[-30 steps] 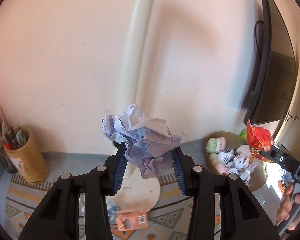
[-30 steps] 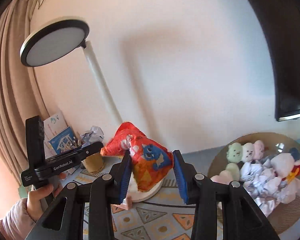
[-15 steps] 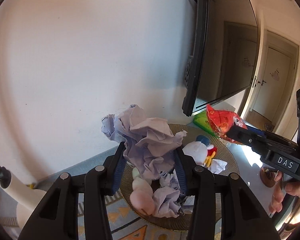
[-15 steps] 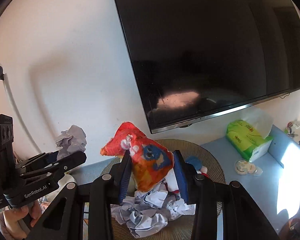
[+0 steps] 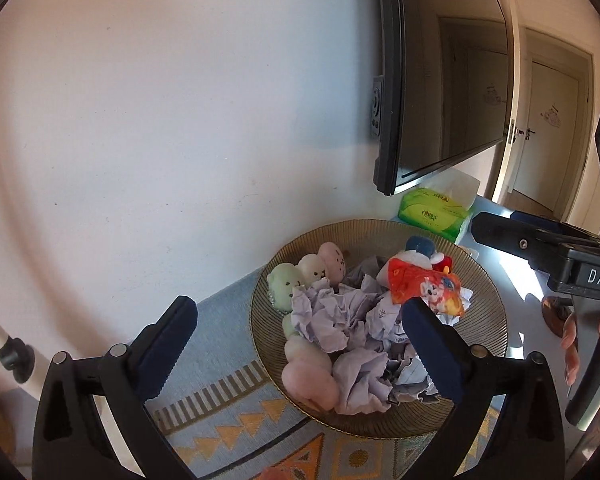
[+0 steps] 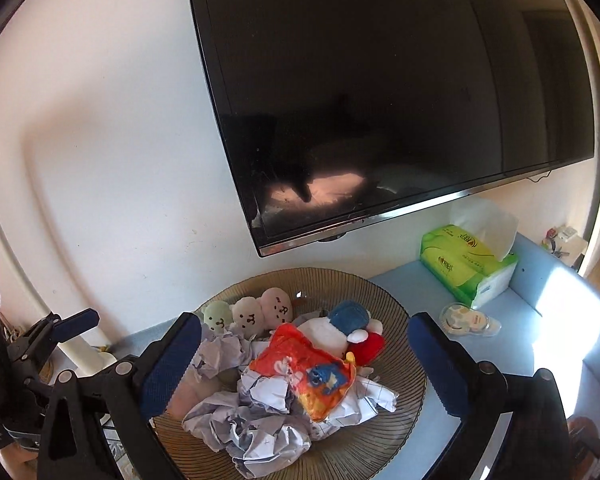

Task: Organize objects

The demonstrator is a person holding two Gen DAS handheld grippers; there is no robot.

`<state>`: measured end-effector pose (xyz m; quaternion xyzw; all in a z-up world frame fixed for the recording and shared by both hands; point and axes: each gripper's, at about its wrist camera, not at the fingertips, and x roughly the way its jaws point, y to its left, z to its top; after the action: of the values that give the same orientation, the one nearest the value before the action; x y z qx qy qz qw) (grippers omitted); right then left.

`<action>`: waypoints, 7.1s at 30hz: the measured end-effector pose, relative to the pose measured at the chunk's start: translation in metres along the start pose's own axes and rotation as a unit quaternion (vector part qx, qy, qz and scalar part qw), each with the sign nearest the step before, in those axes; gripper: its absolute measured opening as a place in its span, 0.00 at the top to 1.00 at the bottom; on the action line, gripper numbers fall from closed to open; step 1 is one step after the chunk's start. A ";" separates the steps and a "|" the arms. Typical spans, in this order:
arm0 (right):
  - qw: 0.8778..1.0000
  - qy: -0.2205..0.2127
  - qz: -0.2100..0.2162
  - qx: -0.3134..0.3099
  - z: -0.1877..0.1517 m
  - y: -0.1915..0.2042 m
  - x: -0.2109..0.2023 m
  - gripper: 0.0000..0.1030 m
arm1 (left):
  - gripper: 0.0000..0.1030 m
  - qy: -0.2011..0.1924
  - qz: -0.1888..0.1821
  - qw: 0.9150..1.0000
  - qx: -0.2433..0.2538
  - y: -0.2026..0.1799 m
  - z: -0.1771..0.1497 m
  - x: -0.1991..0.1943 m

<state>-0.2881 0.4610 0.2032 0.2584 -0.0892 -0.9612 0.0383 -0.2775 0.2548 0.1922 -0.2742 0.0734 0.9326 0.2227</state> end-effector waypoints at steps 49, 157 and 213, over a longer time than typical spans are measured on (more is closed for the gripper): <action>0.955 0.200 0.142 -0.165 -0.188 0.308 0.109 0.00 | 0.00 0.161 0.094 0.973 -0.135 0.247 -0.187 -0.077; 0.926 0.046 0.359 0.111 -0.089 0.141 0.018 0.80 | 0.95 -0.008 -0.017 0.985 -0.169 0.149 -0.081 -0.102; 0.989 0.002 0.149 -0.008 0.001 0.099 -0.074 0.00 | 0.01 0.055 0.115 0.990 -0.059 0.010 -0.047 -0.045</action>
<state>-0.2219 0.3734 0.2595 0.2437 -0.1193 -0.9449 0.1829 -0.2251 0.2169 0.1773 -0.3273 0.0612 0.9384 0.0929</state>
